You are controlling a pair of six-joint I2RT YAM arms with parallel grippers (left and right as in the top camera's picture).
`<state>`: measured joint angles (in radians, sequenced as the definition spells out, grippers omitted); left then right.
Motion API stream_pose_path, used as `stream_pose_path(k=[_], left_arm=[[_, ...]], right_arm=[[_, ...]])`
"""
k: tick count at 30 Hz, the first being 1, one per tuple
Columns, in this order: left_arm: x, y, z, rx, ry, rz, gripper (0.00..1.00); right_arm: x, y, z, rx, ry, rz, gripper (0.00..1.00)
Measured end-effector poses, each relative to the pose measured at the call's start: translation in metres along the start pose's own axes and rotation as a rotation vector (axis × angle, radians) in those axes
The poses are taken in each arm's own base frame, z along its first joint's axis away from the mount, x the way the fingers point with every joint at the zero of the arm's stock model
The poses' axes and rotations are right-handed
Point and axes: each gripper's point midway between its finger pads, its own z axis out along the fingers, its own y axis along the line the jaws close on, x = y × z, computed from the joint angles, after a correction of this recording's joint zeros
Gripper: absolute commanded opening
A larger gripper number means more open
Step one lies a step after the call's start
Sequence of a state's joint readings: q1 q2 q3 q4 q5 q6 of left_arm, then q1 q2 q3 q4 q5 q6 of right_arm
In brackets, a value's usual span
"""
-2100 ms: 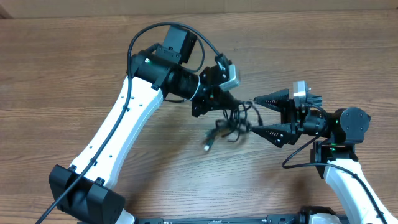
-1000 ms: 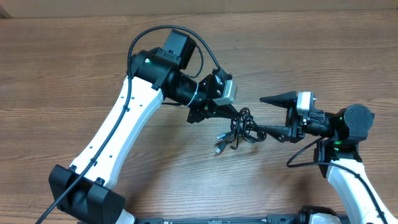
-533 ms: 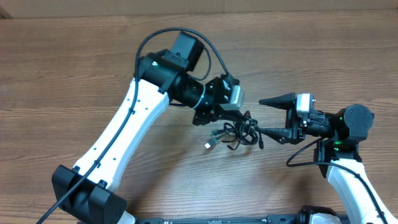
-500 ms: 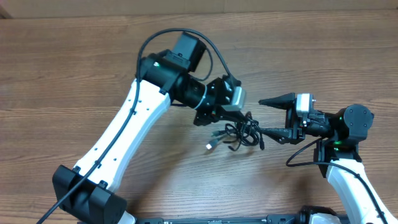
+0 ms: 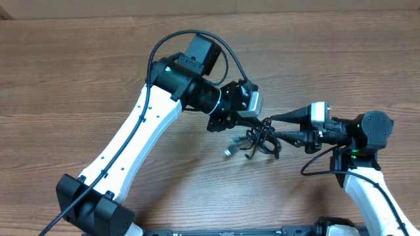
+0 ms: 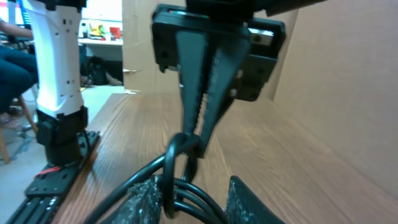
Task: Untangle cables
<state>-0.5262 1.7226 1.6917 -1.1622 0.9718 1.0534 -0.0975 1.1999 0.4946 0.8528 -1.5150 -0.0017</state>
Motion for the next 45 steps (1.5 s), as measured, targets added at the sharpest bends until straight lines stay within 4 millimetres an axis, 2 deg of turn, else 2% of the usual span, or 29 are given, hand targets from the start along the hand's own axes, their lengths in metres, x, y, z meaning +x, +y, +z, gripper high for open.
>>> stream_pose_path(k=[3,6,10,13,19,32,38,45], left_arm=[[0.001,0.002,0.000,-0.007,0.005,-0.019,0.04],[0.001,0.003,0.000,-0.012,0.006,-0.026,0.04],[0.000,0.005,0.000,-0.020,0.005,-0.037,0.04],[0.000,0.006,0.000,-0.023,0.004,-0.042,0.04],[-0.001,0.009,0.001,-0.036,0.004,-0.052,0.05],[-0.012,0.038,-0.001,-0.144,-0.028,-0.182,0.04],[-0.016,0.056,-0.002,-0.200,-0.061,-0.346,0.04],[-0.013,0.077,-0.008,-0.305,-0.083,-0.621,0.04]], right_arm=[[0.000,0.001,0.000,-0.005,0.000,-0.002,0.25],[0.000,0.002,0.000,-0.014,0.001,0.000,0.24],[0.000,0.003,0.000,-0.019,0.001,-0.003,0.16],[0.000,0.004,0.000,-0.021,0.001,-0.008,0.04],[0.000,0.004,0.000,-0.021,0.001,-0.005,0.04],[0.000,0.002,0.000,-0.014,0.001,-0.004,0.04],[0.000,-0.002,0.000,0.014,-0.001,0.001,0.04],[-0.001,-0.010,0.000,0.055,-0.004,0.002,0.04]])
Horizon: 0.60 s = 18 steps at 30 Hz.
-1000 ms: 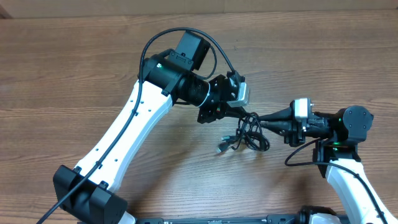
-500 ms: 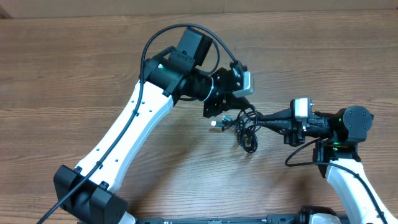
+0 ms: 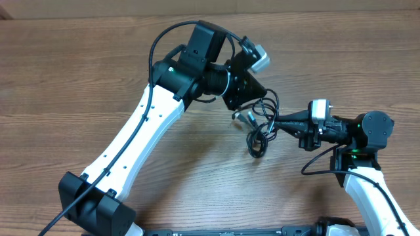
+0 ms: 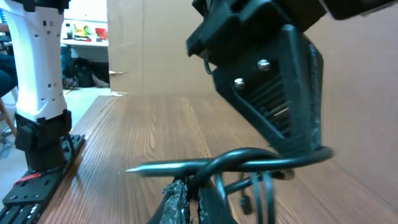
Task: Untangle cables
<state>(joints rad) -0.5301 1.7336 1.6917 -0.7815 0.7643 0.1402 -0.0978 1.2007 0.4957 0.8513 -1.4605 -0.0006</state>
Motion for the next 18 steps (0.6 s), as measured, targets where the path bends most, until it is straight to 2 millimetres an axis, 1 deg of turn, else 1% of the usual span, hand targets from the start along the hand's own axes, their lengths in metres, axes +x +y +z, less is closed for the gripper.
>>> stream_pose_path(k=[1,3,6,8,13,16,18], left_arm=[[-0.002,0.005,0.000,-0.028,-0.007,-0.034,0.04],[-0.006,0.022,-0.004,-0.106,-0.027,-0.110,0.04],[-0.005,0.043,-0.010,-0.198,-0.041,-0.235,0.04],[-0.004,0.052,-0.014,-0.245,-0.051,-0.300,0.04],[-0.003,0.060,-0.016,-0.292,-0.064,-0.384,0.04],[-0.003,0.060,-0.016,-0.290,-0.064,-0.384,0.04],[-0.003,0.058,-0.015,-0.278,-0.058,-0.354,0.04]], right_arm=[[0.000,0.002,0.000,-0.009,0.001,0.001,0.04],[0.001,0.008,0.000,-0.045,0.003,0.000,0.04],[0.001,0.011,0.000,-0.064,0.004,0.002,0.04],[0.001,0.012,0.000,-0.071,0.005,0.002,0.04],[0.001,0.013,0.000,-0.076,0.005,0.002,0.04],[0.001,0.013,0.000,-0.077,0.005,0.003,0.04],[0.001,0.013,0.000,-0.076,0.005,0.002,0.04]])
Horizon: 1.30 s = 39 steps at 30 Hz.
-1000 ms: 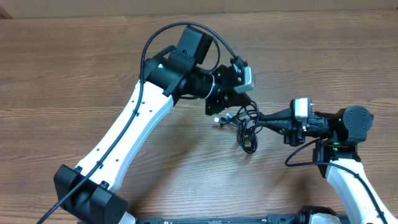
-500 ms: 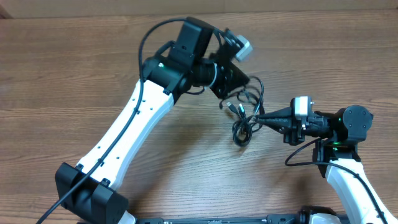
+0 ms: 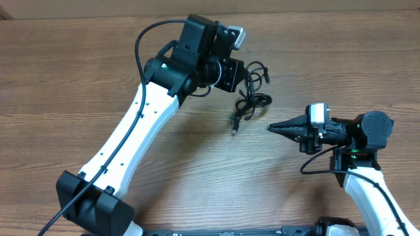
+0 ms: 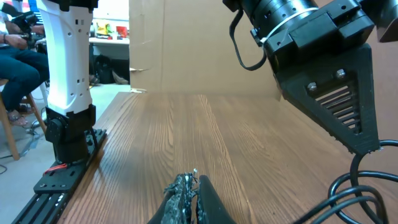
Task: Untangle cables
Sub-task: 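Open both grippers and drop the black cable bundle onto the table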
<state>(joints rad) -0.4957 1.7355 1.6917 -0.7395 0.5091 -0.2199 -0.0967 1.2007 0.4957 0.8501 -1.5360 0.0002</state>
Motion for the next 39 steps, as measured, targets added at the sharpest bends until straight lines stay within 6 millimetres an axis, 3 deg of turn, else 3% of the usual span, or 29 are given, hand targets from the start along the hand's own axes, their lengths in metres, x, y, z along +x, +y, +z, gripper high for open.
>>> stream_pose_path(k=[2,3,5,6,10,16,21,33,39], left_arm=[[0.002,-0.004,0.000,0.026,0.010,0.049,0.04],[0.004,-0.007,0.000,0.044,0.019,0.075,0.04],[0.012,-0.017,-0.001,0.104,0.046,0.138,0.04],[0.016,-0.022,-0.002,0.139,0.061,0.168,0.04],[0.036,-0.041,-0.008,0.271,0.123,0.257,0.04],[0.057,-0.045,-0.017,0.340,0.189,0.290,0.04],[0.053,-0.048,-0.025,0.410,0.159,0.318,0.04],[0.042,-0.080,-0.044,0.637,0.070,0.366,0.04],[0.040,-0.079,-0.047,0.650,0.059,0.360,0.04]], right_arm=[[0.000,0.000,0.000,0.000,0.000,0.000,0.10],[0.000,0.000,0.000,0.000,0.000,0.004,0.19],[0.000,0.000,0.000,0.001,0.000,0.009,0.53],[0.000,0.000,0.000,0.000,0.000,0.006,0.56],[0.000,0.000,0.000,0.003,0.000,0.002,0.58],[0.000,-0.004,0.000,0.022,-0.002,0.001,0.57],[0.000,-0.008,0.000,0.044,-0.003,0.005,0.57],[0.007,-0.023,-0.002,0.135,-0.003,0.079,0.56],[0.010,-0.032,-0.003,0.188,-0.001,0.108,0.56]])
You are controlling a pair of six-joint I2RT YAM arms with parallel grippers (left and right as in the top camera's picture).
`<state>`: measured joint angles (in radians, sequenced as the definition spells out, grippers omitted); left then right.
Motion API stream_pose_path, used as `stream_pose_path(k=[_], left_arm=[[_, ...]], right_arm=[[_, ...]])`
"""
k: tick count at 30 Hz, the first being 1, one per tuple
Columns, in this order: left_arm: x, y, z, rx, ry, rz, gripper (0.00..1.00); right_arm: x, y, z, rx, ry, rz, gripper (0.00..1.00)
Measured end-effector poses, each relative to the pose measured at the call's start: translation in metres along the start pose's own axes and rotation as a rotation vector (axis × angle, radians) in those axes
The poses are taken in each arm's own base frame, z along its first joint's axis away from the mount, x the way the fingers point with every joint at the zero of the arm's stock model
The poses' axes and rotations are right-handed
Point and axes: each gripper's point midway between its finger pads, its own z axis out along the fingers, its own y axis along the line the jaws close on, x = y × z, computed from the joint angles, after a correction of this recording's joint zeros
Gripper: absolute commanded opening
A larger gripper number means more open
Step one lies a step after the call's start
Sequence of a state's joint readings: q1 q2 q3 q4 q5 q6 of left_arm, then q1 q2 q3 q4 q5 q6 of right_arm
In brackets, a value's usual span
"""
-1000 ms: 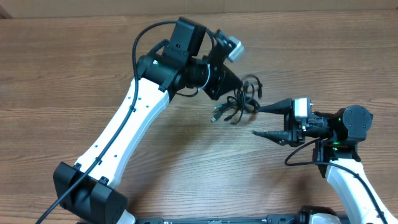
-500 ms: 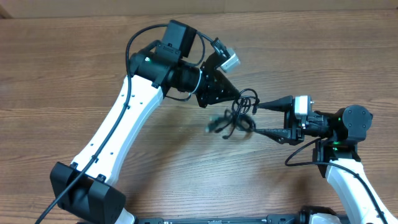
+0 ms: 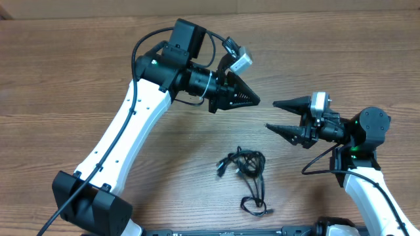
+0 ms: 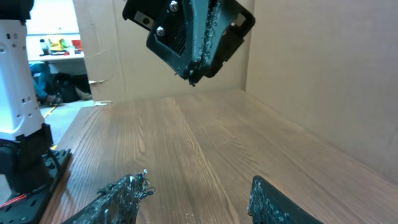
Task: Untangle cables
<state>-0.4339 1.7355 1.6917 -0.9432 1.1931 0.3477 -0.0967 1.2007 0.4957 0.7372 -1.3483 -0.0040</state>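
The black cables (image 3: 241,162) lie in a loose tangle on the wooden table (image 3: 79,85), in front of both grippers. One strand trails toward the front edge and ends in a small loop (image 3: 256,204). My left gripper (image 3: 256,100) is shut with nothing in it and points right, above the table's middle. It also shows at the top of the right wrist view as the left gripper (image 4: 189,78). My right gripper (image 3: 271,115) faces it, open and holding nothing. In the right wrist view, only bare table lies between the right gripper's (image 4: 199,190) fingers. The cables are out of that view.
A cardboard wall (image 4: 311,81) stands along the table's far side. The left arm's white links (image 3: 125,137) slant across the left half, and its base (image 3: 92,203) sits at the front left. The right arm's base link (image 3: 364,187) is at the front right.
The cable bundle hung from my left gripper at the back of the table. Now it lies on the table in front, let go. My right gripper was shut and is open.
Both grippers first met at the tangle in the table's middle. Then my left gripper had a part raised toward the back while my right was shut on a strand. Then the whole bundle hung from the left alone. Now it lies loose on the table.
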Motion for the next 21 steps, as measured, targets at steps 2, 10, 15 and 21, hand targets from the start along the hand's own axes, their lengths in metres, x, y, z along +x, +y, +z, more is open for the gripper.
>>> stream_pose_path(k=[2,10,15,21], left_arm=[[0.001,0.003,-0.002,-0.015,0.001,-0.003,0.04],[0.025,0.029,-0.007,-0.180,0.102,-0.080,0.40],[0.053,0.044,-0.012,-0.312,0.224,-0.134,0.50],[0.090,0.038,-0.011,-0.364,0.415,-0.103,0.56]], right_arm=[[0.001,-0.001,0.000,0.007,0.001,0.007,0.56],[0.004,-0.004,0.000,0.021,0.006,0.035,0.60],[0.007,-0.008,0.000,0.048,0.011,0.061,0.61],[0.025,-0.042,-0.006,0.258,0.036,0.245,0.62]])
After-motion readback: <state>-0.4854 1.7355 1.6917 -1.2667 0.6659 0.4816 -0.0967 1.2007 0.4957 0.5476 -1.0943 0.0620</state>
